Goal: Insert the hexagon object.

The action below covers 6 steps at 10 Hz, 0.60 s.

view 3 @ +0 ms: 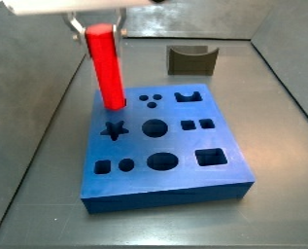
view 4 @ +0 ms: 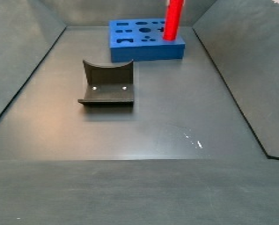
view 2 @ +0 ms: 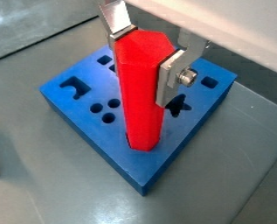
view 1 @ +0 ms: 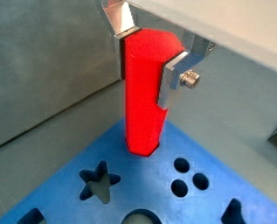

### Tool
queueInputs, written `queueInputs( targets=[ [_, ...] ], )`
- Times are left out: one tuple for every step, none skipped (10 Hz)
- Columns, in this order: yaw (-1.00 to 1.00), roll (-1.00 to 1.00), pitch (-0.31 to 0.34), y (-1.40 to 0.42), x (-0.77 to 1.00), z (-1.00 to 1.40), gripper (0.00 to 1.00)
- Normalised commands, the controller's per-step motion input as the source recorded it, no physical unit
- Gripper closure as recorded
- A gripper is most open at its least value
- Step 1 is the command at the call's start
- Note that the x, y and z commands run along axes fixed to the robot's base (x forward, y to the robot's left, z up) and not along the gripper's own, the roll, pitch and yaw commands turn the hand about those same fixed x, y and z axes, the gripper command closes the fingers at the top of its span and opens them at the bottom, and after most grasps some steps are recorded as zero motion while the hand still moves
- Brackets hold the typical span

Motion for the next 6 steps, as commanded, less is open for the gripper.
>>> queueInputs(
  targets=[
    [0.00,0.06,0.011,-0.03,0.16,-1.00,1.00],
    [0.00,0.06,0.000,-0.04,0.15,-1.00,1.00],
    [0.00,0.07,0.000,-0.05,0.12,-1.00,1.00],
    [0.00,-0.06,-0.161,0.00,0.00,-0.73,1.00],
    [0.00,-0.03,-0.053,0.00,0.00,-0.26,1.00],
    [0.00,0.00,0.000,0.00,0.00,0.00,1.00]
  ],
)
